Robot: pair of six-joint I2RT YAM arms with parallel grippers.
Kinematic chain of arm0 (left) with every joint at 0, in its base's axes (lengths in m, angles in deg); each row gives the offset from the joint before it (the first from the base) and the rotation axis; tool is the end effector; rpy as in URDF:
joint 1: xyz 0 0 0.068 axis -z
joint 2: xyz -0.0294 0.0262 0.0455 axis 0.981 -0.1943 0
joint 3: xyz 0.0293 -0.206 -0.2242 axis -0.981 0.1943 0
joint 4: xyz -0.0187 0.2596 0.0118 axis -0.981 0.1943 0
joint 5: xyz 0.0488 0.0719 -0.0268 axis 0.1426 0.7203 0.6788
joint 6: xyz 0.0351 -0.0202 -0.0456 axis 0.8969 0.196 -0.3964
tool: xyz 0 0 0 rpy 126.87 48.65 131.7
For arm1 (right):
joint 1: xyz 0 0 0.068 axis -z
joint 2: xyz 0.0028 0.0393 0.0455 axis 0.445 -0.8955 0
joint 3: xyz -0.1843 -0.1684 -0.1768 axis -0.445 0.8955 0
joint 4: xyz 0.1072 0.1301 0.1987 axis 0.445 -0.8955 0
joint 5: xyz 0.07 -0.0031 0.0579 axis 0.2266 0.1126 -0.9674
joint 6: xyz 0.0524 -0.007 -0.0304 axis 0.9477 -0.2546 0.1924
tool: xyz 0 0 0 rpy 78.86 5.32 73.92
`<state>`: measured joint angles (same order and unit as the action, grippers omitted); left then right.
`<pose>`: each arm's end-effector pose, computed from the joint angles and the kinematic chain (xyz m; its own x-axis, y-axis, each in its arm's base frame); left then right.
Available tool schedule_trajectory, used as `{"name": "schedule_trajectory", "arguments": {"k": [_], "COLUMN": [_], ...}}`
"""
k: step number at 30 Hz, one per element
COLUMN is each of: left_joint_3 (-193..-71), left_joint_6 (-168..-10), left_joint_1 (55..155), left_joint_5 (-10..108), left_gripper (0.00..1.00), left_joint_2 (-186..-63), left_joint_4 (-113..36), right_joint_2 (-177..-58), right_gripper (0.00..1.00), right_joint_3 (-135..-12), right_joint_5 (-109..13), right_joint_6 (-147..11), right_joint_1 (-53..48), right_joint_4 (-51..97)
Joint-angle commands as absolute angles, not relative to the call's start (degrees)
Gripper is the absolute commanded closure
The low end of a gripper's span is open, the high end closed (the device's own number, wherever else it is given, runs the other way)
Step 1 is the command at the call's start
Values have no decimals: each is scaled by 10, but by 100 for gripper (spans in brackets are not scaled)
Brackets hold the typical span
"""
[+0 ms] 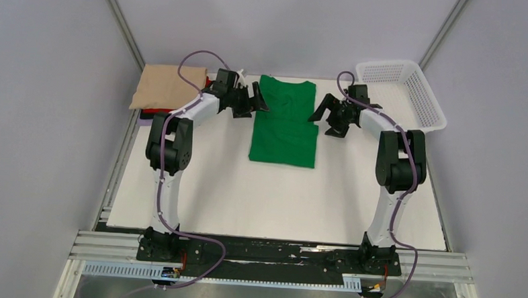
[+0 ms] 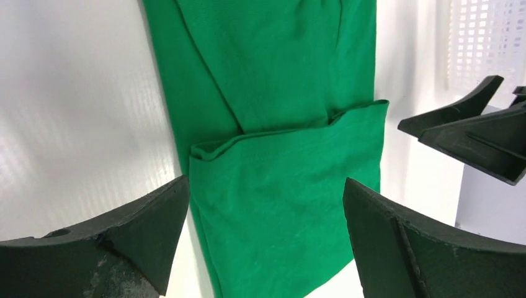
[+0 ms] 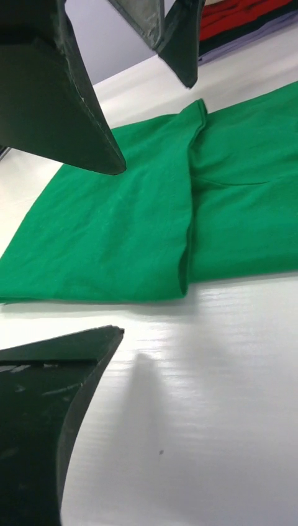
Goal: Fold and stack the t-shirts
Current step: Fold the folded rectangular tshirt in 1/3 of the way, then grab one side of the 2/3 rectangular tshirt with both arms
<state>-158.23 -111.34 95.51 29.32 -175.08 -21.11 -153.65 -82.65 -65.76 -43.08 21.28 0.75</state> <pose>0.4955 -0.1710 0.2144 -0.8670 -0.2535 -0.4290 0.1200 0.7293 -0.6736 0.4560 0.0607 0.2026 -0.8674 0.4012 -0.2943 0.1609 0.7859 0.5970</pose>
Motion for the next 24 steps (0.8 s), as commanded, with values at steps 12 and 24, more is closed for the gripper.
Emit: {"name": "schedule_trajectory", "arguments": {"k": [12, 24], "left_joint_3": [-1266, -1226], "left_joint_6": [-1125, -1148], "left_joint_1": [970, 1004], "left_joint_5": [371, 356], "left_gripper": [0, 18], "left_joint_2": [-1472, -1530], "left_joint_4": [-203, -217], "right_joint_2": [-1300, -1334], "right_gripper": [2, 34], "right_joint_3": [-558, -525], "right_joint_5": [-681, -638], "right_joint_6": [-433, -416], "right_joint_1": [184, 148], "right_joint_4": [27, 41]}}
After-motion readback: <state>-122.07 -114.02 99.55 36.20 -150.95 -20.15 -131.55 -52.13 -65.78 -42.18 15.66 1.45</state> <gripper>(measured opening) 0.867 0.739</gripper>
